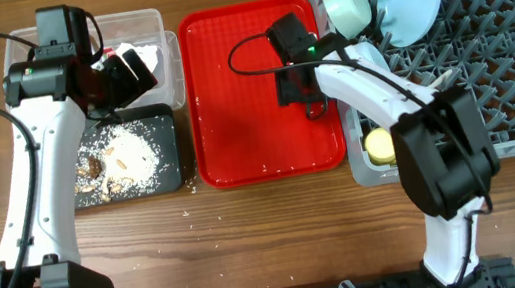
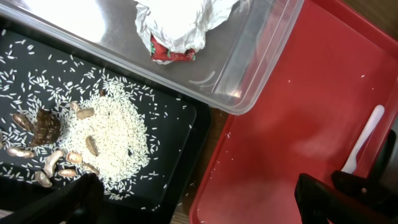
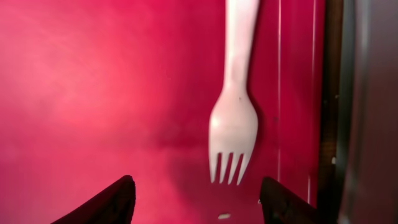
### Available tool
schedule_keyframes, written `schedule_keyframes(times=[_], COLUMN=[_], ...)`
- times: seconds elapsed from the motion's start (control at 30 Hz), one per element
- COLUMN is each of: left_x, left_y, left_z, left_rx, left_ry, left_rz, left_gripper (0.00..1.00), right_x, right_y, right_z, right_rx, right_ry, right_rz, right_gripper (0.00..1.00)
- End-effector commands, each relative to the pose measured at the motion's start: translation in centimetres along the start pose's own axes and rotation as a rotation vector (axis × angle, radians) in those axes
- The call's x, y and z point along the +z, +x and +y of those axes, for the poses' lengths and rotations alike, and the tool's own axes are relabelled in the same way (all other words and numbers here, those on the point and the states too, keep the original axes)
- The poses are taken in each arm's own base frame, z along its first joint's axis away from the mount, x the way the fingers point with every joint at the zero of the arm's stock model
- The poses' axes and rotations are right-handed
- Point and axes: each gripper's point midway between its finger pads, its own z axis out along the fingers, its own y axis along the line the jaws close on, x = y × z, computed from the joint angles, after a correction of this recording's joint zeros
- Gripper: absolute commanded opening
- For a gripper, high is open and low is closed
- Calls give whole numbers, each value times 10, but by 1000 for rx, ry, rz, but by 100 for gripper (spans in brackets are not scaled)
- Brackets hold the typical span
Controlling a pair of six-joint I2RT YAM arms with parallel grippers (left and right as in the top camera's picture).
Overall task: Sort waste into correct bins and load items into the dishwasher rack
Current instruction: 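Grasp the white spoon and fork with the right gripper, then place the white spoon and fork into the rack with the right gripper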
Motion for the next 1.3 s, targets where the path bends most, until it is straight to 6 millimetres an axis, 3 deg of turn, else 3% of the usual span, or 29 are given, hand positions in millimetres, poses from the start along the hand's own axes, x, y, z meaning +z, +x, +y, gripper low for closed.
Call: schedule_keyframes(times=[0.0,0.13,0.47,0.67,0.8,0.9,1.03,1.17,1.27], left_x=[-1,-1,-1,-1,-1,-1,-1,-1,-1], left_y=[-3,-3,-3,-3,-3,-3,-3,-3,-3], left_z=[1,1,1,1,1,1,1,1,1], left_rx=[-2,-2,-2,-2,-2,-2,-2,-2,-2], left_ry=[-5,-5,-5,-5,-5,-5,-5,-5,-5], left_rz=[-8,-8,-7,-7,-8,-7,-8,-7,-8], left_gripper=[100,100,100,100,100,100,100,100,100], right_x=[21,34,34,34,26,1,-48,-115,-167], right_y=[5,3,-13,-12,-5,-5,-11,-19,-21], right_z=[-15,-18,-19,-17,-15,-5,1,-3,-25], right_rx=[47,61,76,40,6,-65,-139,-153,-52], right_ry=[72,75,81,73,49,-25,-93,-148,-168], right_rz=[24,25,-42,-35,2,4,-47,-152,-227], right_gripper=[62,54,35,11,10,10,9,9,8])
